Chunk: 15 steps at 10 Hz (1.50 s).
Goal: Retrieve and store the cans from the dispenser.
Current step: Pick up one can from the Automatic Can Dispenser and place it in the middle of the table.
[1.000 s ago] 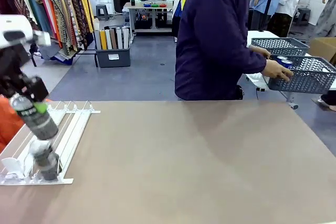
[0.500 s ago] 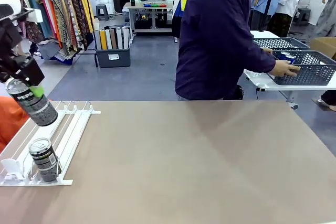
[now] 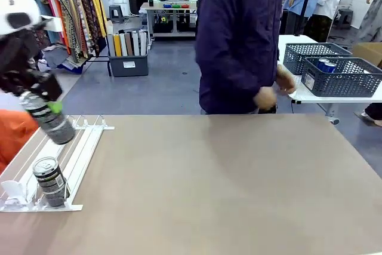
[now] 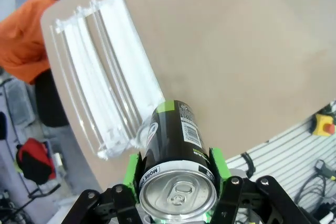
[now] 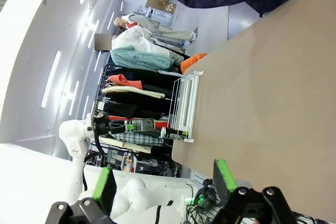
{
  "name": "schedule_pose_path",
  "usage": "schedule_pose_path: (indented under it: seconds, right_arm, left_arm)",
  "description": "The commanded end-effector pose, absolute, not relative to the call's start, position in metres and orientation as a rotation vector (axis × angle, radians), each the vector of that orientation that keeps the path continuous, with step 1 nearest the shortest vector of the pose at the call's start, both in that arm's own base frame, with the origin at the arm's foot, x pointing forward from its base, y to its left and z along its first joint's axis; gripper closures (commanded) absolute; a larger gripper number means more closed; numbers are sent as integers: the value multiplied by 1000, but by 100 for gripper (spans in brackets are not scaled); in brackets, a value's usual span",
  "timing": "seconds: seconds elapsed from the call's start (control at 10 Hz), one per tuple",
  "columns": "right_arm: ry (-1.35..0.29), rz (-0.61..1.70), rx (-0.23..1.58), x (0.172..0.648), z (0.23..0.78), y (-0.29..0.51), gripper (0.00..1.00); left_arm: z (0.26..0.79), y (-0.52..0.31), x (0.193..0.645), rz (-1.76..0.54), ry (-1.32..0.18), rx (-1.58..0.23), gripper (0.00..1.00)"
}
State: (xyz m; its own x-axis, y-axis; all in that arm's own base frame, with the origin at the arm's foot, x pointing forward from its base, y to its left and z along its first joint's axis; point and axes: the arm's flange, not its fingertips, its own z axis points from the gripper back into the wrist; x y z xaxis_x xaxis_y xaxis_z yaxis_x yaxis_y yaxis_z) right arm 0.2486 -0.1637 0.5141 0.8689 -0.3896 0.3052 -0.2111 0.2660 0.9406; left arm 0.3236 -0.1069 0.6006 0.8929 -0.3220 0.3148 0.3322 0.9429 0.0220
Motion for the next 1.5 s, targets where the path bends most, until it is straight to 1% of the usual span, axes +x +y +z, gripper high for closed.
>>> schedule_pose_path:
  seconds: [0.0, 0.1, 0.2, 0.4, 0.5, 0.6, 0.8, 1.2, 1.3, 1.4]
  right_arm:
    - [-571, -120, 1338, 251, 518, -163, 0]
    - [-571, -120, 1338, 251, 518, -163, 0]
    - [-571, -120, 1338, 251, 518, -163, 0]
    - [-571, -120, 1338, 251, 518, -163, 0]
    - [-571, -120, 1338, 251, 518, -163, 0]
    - [-571, -120, 1338, 251, 518, -163, 0]
    - [-571, -120, 1338, 251, 518, -163, 0]
    - [-571, -120, 1338, 251, 518, -163, 0]
    - [-571, -120, 1338, 251, 518, -163, 0]
    - [-571, -120, 1338, 251, 518, -163, 0]
  left_arm:
    - [593, -193, 373, -393, -384, -21, 100]
    - [576, -251, 403, -493, -369, -37, 100]
    - [550, -315, 428, -601, -321, -70, 100]
    - [496, -398, 453, -700, -227, -44, 100]
    - [472, -419, 458, -728, -184, -31, 100]
    - [452, -433, 460, -740, -156, -25, 100]
    - [432, -437, 460, -755, -103, 3, 100]
    - [430, -435, 461, -755, -86, -7, 100]
    - [428, -435, 459, -756, -79, -5, 88]
    - [428, -436, 459, -757, -77, 0, 30]
